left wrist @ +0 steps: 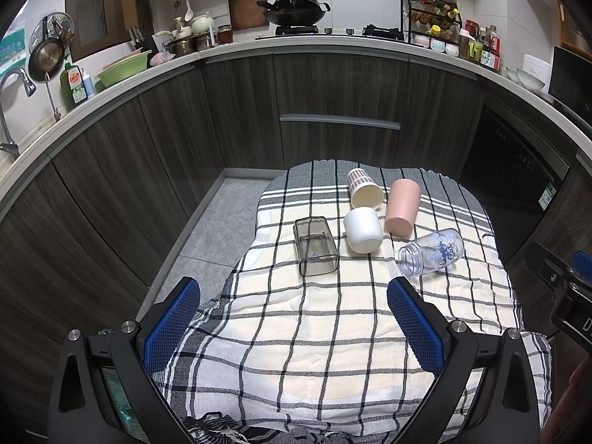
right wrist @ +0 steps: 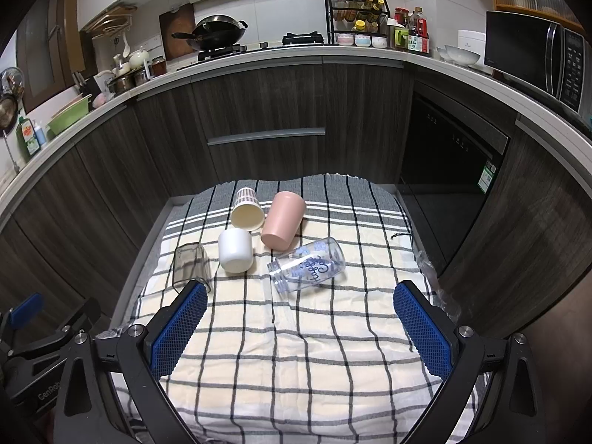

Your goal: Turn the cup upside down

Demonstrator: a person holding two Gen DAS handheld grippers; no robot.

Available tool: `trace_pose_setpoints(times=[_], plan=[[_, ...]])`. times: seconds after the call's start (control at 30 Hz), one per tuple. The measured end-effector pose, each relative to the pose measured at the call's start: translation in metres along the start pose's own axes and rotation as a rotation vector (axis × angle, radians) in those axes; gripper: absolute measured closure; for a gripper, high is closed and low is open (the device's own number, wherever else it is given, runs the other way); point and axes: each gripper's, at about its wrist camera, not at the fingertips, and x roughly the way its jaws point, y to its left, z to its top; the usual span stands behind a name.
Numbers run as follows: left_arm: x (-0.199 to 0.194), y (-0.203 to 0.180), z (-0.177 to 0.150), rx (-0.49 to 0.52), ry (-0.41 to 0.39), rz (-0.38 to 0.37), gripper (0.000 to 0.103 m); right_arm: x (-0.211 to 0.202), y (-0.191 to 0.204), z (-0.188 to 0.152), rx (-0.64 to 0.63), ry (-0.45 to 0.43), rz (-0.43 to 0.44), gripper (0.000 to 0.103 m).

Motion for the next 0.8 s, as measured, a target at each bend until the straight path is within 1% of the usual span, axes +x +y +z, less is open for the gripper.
trace_pose_setpoints(times=[0.17,0.37,0.57,0.8], plan=[[0.008,0.001,-0.001,-0.002,0.015,0.002,0.0,0.0,-0.002,-0.002,0.004,0.006,0.0,0.001],[0.024,0.002,-0.001,-0.008,0.033,0.007,0.0,0.015,-0.002,0.001,0.0,0.031,0.008,0.001],[0.045,0.009,0.003,-0.038,0.054,0.012,0.0,0.042,0.008,0.009,-0.023,0.057,0.02,0.001],[0.075,0.016,0.01,-0.048,0.073,0.005,0.0,0.088,0.028,0.021,-0.059,0.106,0.059,0.001]])
